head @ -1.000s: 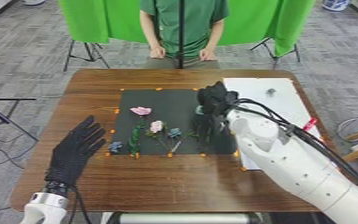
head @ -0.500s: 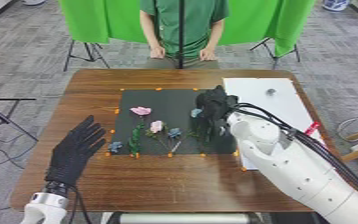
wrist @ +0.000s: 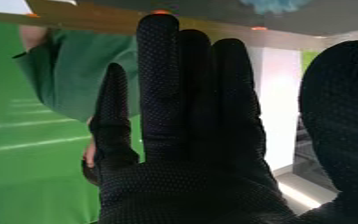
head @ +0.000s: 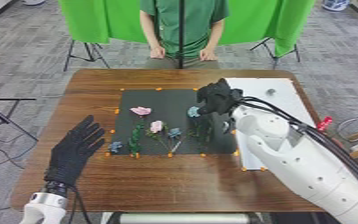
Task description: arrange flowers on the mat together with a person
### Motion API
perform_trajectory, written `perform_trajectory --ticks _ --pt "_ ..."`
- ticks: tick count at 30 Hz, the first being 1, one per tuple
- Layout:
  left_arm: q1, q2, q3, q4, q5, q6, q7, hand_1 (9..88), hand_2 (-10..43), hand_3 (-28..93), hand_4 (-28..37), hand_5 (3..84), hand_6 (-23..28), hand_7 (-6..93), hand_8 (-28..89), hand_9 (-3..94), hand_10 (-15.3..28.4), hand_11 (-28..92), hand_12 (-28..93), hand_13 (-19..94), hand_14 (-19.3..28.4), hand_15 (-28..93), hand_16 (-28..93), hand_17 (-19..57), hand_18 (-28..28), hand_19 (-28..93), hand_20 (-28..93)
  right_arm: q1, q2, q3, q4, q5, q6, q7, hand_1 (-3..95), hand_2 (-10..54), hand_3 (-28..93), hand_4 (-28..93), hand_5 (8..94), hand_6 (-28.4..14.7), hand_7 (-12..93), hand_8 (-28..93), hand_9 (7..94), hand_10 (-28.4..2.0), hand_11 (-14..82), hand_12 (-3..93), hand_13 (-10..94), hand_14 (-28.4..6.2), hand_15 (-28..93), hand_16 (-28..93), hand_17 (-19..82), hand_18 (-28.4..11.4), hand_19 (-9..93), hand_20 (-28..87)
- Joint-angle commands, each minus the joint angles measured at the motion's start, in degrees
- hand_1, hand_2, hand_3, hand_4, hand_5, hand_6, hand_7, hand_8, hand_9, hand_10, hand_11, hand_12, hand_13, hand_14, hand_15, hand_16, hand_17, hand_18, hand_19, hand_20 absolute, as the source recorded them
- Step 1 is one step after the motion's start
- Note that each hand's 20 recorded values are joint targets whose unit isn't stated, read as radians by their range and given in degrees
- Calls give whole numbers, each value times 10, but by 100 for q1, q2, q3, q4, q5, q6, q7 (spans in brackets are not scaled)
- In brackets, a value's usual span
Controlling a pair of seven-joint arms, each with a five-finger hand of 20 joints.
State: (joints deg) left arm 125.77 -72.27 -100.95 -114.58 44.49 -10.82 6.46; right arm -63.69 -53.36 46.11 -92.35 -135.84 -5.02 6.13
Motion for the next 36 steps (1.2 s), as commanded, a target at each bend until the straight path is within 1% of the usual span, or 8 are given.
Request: perform_trajectory --ticks 1,7,13,17,20,24,31,36 --pt "62 2 -15 35 -5 -46 -48 253 -52 682 -273 317 39 132 -83 251 118 154 150 215 127 203 40 -99 205 387 85 -144 150 356 -327 467 -498 -280 264 -95 843 -283 489 11 355 -188 553 -105 272 217 559 -72 510 194 120 -200 547 344" --pt "-4 -34 -39 55 33 -133 -102 252 -53 684 -275 318 39 133 -84 252 118 155 151 215 127 205 38 -99 205 388 85 -690 244 1045 -920 1655 -836 -463 222 -10 866 -269 351 -27 319 -164 373 -124 222 213 368 -96 415 161 76 -211 502 315" --pt "-31 -93 -28 46 45 -177 -114 252 -51 683 -274 318 39 133 -84 252 118 156 150 215 127 205 38 -99 205 388 85 -2088 385 3049 -2387 2244 -2121 -458 210 56 840 -260 330 -35 229 -132 339 -128 172 212 310 -109 302 201 55 -212 466 279" --pt "-17 -110 -17 16 71 -214 -95 253 -51 683 -272 318 39 132 -84 252 118 157 150 215 127 203 38 -99 205 388 85 -3103 342 4391 -2896 3703 -2623 -131 214 64 835 -261 337 -43 208 -124 346 -130 163 210 312 -108 286 211 57 -208 464 273" --pt "16 -114 -31 -10 65 -147 -22 253 -51 684 -272 317 38 133 -83 252 118 156 150 215 127 203 38 -99 205 387 85 -3899 161 5204 -3091 5135 -2453 209 205 68 835 -256 338 -49 190 -117 349 -136 154 210 313 -112 275 221 57 -209 465 273" --pt "74 -180 -72 -51 59 -97 12 253 -51 684 -272 316 38 132 -84 251 117 156 150 215 126 203 39 -100 205 388 86 -4963 -329 5917 -3450 6608 -1515 492 211 54 859 -232 344 -49 178 -112 358 -139 150 210 325 -119 272 229 62 -211 468 274" --pt "18 -194 -84 -60 49 -67 65 255 -51 684 -273 316 38 133 -84 251 117 157 149 214 125 201 39 -99 205 388 85 -5894 -1020 6282 -3842 7075 -646 301 206 33 852 -226 363 -50 164 -107 383 -145 142 206 337 -126 273 230 67 -214 473 274" --pt "124 -209 -41 -73 -13 -3 6 256 -50 684 -272 316 38 134 -84 251 117 157 150 213 125 199 40 -99 205 388 85 -6153 -1280 6280 -3827 7321 -734 437 190 19 844 -232 364 -53 145 -103 384 -146 139 207 334 -132 266 230 65 -217 468 273"
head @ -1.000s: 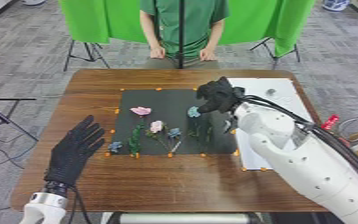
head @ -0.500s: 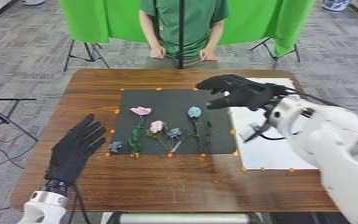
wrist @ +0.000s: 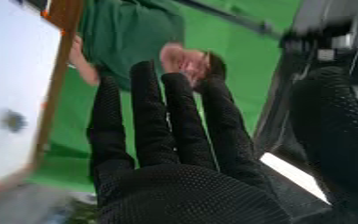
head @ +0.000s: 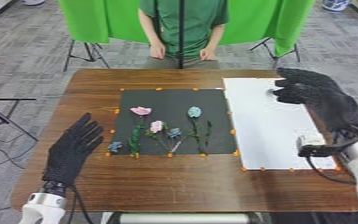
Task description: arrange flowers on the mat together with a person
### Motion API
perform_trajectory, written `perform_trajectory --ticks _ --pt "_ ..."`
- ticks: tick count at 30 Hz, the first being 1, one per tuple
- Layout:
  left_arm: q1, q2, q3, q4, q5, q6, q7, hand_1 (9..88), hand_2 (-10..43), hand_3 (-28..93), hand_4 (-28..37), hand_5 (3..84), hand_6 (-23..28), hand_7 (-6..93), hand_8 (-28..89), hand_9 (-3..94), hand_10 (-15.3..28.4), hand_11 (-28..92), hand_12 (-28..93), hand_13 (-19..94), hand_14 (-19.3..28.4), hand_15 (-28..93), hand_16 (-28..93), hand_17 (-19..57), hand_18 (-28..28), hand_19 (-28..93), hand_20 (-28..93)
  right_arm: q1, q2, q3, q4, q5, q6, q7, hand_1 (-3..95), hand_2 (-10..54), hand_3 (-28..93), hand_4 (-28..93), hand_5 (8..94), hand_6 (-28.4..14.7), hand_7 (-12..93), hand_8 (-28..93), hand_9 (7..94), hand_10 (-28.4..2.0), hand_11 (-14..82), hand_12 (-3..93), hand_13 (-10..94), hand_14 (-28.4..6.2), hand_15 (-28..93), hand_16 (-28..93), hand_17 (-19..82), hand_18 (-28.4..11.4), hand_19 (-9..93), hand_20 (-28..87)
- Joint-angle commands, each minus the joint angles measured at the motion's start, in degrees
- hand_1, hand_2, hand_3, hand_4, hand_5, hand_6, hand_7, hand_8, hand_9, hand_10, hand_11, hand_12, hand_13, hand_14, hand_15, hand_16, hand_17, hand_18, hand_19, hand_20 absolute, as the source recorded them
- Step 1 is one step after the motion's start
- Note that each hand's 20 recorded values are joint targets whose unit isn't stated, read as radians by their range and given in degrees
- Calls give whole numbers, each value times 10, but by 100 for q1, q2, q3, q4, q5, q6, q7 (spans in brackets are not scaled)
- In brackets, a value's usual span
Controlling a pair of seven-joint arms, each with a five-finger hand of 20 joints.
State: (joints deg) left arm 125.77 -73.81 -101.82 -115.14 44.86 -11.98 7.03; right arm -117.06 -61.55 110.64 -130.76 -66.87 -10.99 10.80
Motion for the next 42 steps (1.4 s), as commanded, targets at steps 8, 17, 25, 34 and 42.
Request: perform_trajectory --ticks 8,17,25,34,42 --pt "-40 49 104 39 -61 189 66 255 -50 684 -272 317 38 135 -84 251 117 156 150 213 125 200 40 -99 205 389 86 -839 -501 -182 96 374 -85 -70 189 22 844 -231 377 -52 160 -96 393 -150 149 214 339 -131 267 235 64 -218 469 274" --pt "-139 3 205 92 -34 187 38 256 -49 684 -271 315 38 135 -85 251 117 155 150 213 125 200 40 -98 205 389 85 -976 -486 -53 91 523 218 -242 188 18 854 -232 383 -51 169 -101 401 -149 155 213 346 -132 275 236 65 -217 470 275" --pt "151 -5 178 37 -125 287 -18 258 -49 685 -271 314 37 137 -86 251 116 157 150 213 125 203 39 -98 205 389 85 -917 -470 -44 119 423 56 -111 188 15 857 -237 393 -51 176 -105 408 -151 160 210 354 -130 286 231 69 -217 473 276" --pt "2 268 158 82 -118 210 -60 257 -48 686 -271 312 37 137 -86 250 115 158 150 213 124 204 39 -98 204 389 85 -882 -506 -118 153 323 -3 -61 189 12 860 -236 394 -51 178 -107 410 -152 162 208 354 -131 291 225 69 -218 473 275" --pt "-76 366 162 86 -104 225 -19 258 -47 685 -271 314 38 137 -86 250 116 157 149 213 124 203 38 -98 204 389 85 -767 -459 -318 228 388 -106 -43 191 10 861 -236 394 -52 178 -107 408 -151 163 209 353 -131 290 222 68 -218 473 275"
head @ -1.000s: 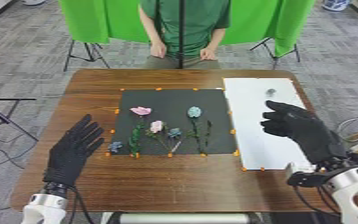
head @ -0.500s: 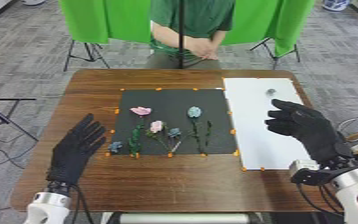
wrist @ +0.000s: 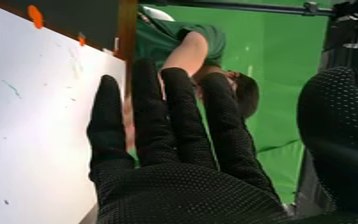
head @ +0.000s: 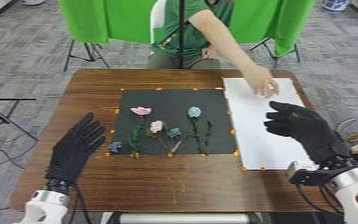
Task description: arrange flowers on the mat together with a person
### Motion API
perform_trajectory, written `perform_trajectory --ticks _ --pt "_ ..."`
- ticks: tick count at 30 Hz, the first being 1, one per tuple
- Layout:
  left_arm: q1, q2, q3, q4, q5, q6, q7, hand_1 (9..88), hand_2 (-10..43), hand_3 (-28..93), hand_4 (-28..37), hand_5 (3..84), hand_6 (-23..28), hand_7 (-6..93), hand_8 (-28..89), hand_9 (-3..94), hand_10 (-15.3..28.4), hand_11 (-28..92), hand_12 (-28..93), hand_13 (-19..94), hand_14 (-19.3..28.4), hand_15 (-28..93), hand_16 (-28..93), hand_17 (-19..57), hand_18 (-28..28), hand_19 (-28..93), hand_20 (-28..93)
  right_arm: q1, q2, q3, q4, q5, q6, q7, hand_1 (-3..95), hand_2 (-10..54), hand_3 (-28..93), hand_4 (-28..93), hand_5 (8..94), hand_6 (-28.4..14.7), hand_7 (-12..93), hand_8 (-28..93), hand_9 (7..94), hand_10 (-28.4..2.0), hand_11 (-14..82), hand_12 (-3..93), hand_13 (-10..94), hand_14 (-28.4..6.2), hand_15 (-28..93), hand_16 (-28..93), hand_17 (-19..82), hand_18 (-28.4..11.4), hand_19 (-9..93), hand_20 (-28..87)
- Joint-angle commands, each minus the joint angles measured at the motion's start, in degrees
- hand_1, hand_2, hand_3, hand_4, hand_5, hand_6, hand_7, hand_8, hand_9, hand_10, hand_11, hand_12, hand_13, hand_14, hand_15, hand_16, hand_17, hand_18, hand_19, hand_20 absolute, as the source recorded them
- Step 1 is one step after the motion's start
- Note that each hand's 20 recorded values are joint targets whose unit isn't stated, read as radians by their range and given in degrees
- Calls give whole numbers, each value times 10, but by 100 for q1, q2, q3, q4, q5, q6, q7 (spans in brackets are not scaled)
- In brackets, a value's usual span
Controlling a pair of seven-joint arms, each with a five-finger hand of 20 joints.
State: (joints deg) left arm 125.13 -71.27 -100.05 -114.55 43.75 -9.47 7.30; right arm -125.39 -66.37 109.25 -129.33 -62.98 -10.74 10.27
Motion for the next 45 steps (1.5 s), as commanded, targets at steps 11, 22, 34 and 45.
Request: perform_trajectory --ticks 11,22,34,45 --pt "-242 -91 179 166 26 -143 -149 258 -47 687 -271 312 37 138 -86 249 115 159 150 213 124 204 38 -98 204 389 85 82 -56 -202 171 121 -74 35 190 9 863 -237 398 -50 180 -108 410 -152 163 208 357 -131 294 223 69 -217 472 276" --pt "-287 4 222 184 10 -226 -210 260 -48 687 -270 312 38 138 -86 248 116 159 149 213 124 204 38 -98 204 390 85 13 12 -177 138 -21 -30 -43 189 8 865 -238 392 -52 177 -108 398 -149 161 209 351 -131 292 221 69 -216 472 275" --pt "-225 -97 245 201 -1 -177 -254 262 -48 685 -270 301 34 143 -88 235 110 157 152 209 121 201 39 -98 204 391 84 -18 -55 -168 141 -8 -61 11 183 9 859 -243 383 -52 179 -106 387 -150 158 212 343 -131 291 223 67 -217 471 276" --pt "-275 -140 344 184 31 -95 -183 261 -47 684 -270 300 34 144 -88 236 110 159 153 210 122 203 39 -97 204 391 84 10 -96 -220 145 -135 -77 30 186 9 858 -241 384 -52 180 -107 390 -150 159 212 344 -131 293 224 67 -216 472 276"
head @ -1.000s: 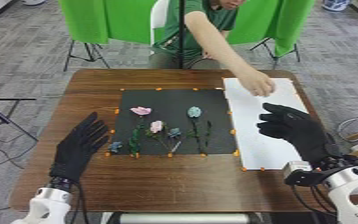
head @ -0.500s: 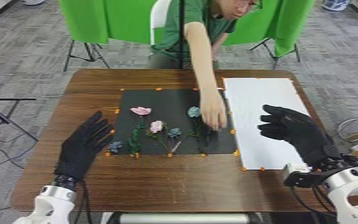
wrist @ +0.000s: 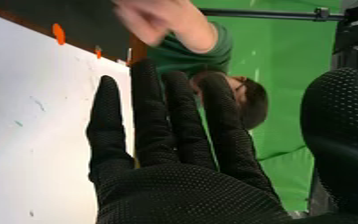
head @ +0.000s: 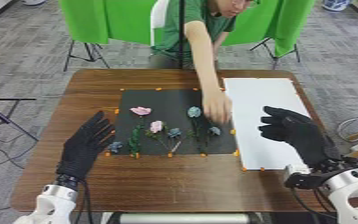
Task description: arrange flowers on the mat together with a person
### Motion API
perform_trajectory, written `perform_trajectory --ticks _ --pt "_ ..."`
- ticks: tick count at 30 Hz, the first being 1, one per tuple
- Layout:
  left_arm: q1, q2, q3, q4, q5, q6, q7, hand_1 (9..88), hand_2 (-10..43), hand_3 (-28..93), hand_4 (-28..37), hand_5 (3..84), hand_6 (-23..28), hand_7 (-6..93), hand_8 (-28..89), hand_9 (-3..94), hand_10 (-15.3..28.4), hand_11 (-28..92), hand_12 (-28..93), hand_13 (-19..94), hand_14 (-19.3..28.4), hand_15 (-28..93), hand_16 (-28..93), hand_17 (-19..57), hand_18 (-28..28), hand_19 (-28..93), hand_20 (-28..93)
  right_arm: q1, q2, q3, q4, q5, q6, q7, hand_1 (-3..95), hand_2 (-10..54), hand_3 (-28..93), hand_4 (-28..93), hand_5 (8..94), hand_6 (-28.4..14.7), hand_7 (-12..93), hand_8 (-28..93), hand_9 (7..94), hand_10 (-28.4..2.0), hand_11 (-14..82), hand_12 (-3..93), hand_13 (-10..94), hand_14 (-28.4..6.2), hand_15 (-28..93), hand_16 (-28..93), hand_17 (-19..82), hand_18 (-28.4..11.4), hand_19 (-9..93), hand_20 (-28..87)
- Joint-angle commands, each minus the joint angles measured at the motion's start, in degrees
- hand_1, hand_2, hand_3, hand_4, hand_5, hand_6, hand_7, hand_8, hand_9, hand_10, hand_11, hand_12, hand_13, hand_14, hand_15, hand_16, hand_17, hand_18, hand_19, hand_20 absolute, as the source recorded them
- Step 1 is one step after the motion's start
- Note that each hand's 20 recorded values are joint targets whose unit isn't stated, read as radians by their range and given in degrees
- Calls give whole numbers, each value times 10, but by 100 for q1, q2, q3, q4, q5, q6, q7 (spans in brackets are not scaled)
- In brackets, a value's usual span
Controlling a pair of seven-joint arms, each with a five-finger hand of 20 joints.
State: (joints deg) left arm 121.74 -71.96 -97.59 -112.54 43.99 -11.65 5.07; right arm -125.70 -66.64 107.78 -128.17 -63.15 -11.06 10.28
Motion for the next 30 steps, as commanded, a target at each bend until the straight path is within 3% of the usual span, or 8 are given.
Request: perform_trajectory --ticks 1,3,6,8,12,19,25,30 --pt "127 -85 129 -30 -37 177 87 260 -48 685 -270 300 34 144 -89 236 110 159 152 210 121 203 39 -97 204 391 84 -2 -97 -85 11 -188 -95 19 187 9 857 -241 385 -52 179 -107 389 -151 159 212 343 -130 292 223 68 -216 472 276" --pt "49 -168 93 27 38 -7 -77 261 -49 685 -269 301 35 143 -89 236 110 159 152 211 123 204 39 -97 205 391 84 -71 -102 -24 -40 -255 -96 23 187 10 857 -242 383 -52 180 -107 388 -152 159 212 341 -129 291 223 67 -216 472 275" --pt "-126 -101 124 66 49 -56 -34 262 -50 686 -270 301 35 142 -89 236 110 160 152 211 123 203 38 -97 205 391 85 30 -31 -58 -15 -198 50 23 188 11 857 -242 383 -52 179 -107 388 -151 157 211 341 -130 290 223 67 -217 471 275" --pt "-32 -43 57 -21 97 20 41 262 -51 687 -270 300 35 143 -89 236 110 160 151 211 123 204 39 -97 204 391 85 121 -59 -120 25 -209 -52 54 187 11 858 -241 383 -52 180 -107 388 -152 156 211 341 -130 290 223 67 -217 471 275" --pt "262 -195 -6 -102 21 148 92 262 -49 686 -270 300 34 144 -89 236 111 160 151 211 123 204 38 -97 204 391 84 37 -146 -128 -13 -355 -158 86 188 11 857 -241 381 -52 180 -107 387 -152 157 212 338 -132 288 224 66 -217 472 275" --pt "164 -127 -35 -106 47 102 126 263 -49 684 -269 300 34 143 -89 238 113 159 150 212 123 204 39 -97 205 391 84 230 -78 -182 37 -262 -45 69 188 12 857 -240 381 -52 178 -106 387 -151 157 212 338 -131 285 224 66 -217 471 275" --pt "279 -231 -67 -126 4 115 94 263 -49 683 -268 301 34 143 -89 238 113 160 150 212 123 205 38 -97 204 391 84 149 -58 -183 -11 -283 23 99 188 12 856 -240 381 -51 179 -106 387 -152 156 212 338 -131 283 225 66 -217 472 275" --pt "221 -93 -124 -157 34 135 180 262 -50 685 -269 301 35 143 -88 238 112 158 151 212 124 204 38 -97 204 390 84 427 16 -287 86 -208 -112 167 188 13 857 -240 383 -52 178 -106 389 -151 158 212 341 -131 284 227 66 -217 472 275"
